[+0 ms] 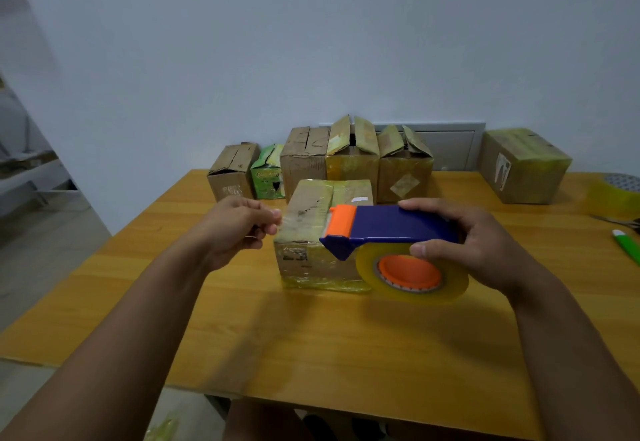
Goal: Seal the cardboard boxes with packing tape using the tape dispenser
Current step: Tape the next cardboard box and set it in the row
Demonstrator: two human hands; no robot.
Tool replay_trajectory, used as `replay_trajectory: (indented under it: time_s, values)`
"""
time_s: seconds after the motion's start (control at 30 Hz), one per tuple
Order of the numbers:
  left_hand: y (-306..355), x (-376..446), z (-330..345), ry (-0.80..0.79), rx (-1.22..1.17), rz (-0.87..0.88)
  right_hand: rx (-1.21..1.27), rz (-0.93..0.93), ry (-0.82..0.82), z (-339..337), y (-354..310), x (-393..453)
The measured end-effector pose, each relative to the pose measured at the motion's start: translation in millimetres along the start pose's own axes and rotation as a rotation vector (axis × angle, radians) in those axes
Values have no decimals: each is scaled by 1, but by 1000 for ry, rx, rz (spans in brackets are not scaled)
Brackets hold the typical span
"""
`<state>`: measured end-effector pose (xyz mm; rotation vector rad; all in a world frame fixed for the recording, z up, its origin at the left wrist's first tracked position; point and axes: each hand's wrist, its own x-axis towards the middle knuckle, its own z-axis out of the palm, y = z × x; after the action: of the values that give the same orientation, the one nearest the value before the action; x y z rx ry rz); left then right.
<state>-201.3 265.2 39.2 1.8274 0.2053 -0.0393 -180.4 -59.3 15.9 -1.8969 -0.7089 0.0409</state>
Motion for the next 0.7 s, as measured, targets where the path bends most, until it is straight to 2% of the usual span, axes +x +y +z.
replay_trajectory:
  time_s: [0.27,0.47,0.7]
  values:
    - [-19,8,3,65,3,-17,-39,51,-51,0,4,2]
    - [-28,6,1,52,39,-48,-53,49,-48,-3,5,6]
    - [-42,2,15,236,161,44,-104,32,-78,-2,3,13]
